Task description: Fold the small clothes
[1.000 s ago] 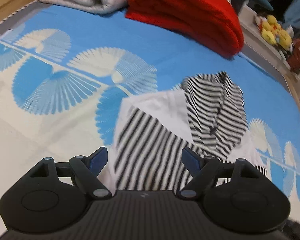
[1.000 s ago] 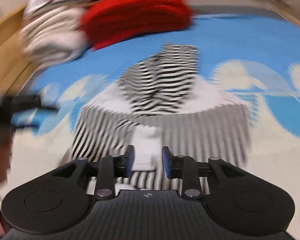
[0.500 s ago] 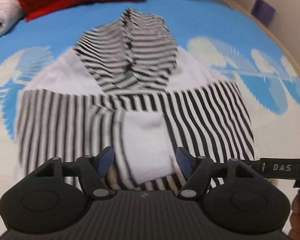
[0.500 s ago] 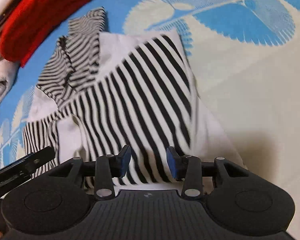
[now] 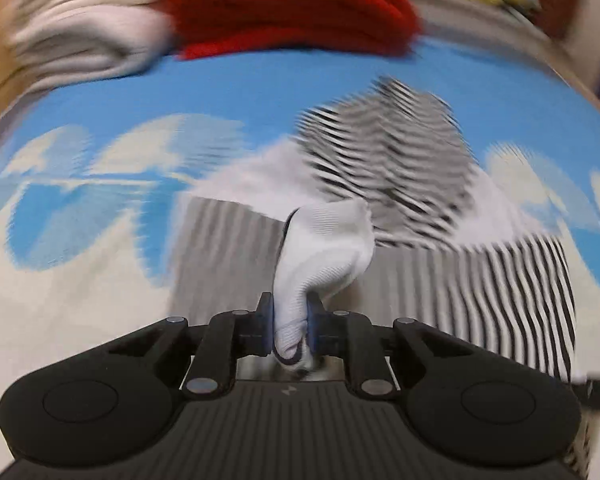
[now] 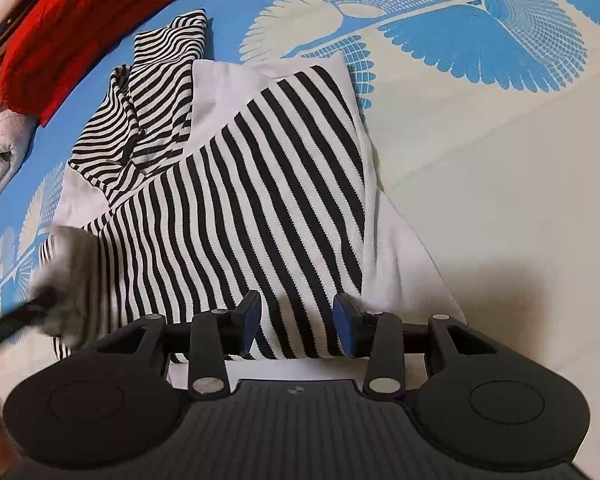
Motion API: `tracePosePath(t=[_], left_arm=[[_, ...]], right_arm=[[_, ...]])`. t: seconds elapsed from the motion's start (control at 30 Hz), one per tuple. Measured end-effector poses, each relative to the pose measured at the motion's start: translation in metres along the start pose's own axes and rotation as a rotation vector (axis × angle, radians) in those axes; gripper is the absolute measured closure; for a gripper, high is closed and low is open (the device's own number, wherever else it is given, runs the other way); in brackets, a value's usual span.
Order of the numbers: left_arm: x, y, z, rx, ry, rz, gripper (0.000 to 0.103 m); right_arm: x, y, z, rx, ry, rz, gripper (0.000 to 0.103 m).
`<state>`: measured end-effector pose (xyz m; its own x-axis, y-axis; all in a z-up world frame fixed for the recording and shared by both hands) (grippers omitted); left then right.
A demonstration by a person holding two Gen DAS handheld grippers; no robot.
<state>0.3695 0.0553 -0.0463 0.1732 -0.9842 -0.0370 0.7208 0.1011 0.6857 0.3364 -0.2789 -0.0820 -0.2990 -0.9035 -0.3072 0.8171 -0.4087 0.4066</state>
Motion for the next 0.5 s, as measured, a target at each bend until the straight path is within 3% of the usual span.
tracePosePath(t=[0.13,0.2,0.33,0.43,0.5], left_arm=[[-0.051,0.005,0.007,0.008,0.142,0.119,0.079],[-0.058,0.014,0.01,0.045,0.146,0.12,0.076],[-0.038,0.017,-0.001,0.023,-0.008,0.108,0.07],[-0.024,-0.004,-0.023,-0.092,-0.105,0.137,0.07],[-0.028,-0.027,-0.045,-0.212,-0.121,0.177,0.07]], right_arm=[[0.003,-0.001,-0.002,0.001,-0.016,0.006,0.062],[0.006,-0.001,-0.002,0.002,-0.027,0.01,0.062],[0.009,0.0,-0.004,0.004,-0.047,0.019,0.062],[0.01,-0.001,-0.007,-0.002,-0.058,0.028,0.062],[0.01,-0.002,-0.01,-0.005,-0.064,0.04,0.062]])
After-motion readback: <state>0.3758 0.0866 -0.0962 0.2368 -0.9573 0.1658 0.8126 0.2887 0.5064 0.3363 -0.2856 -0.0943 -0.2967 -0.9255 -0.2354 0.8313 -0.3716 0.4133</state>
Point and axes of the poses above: each gripper's, at about its wrist camera, not at the fingertips, and z roughly against the way its jaws point, x to its right, y to its top, the point moved 9 cm from there along -z, roughly the way its jaws point, and after that the axes turned 7 degrees about x, right-handed, at the moved point
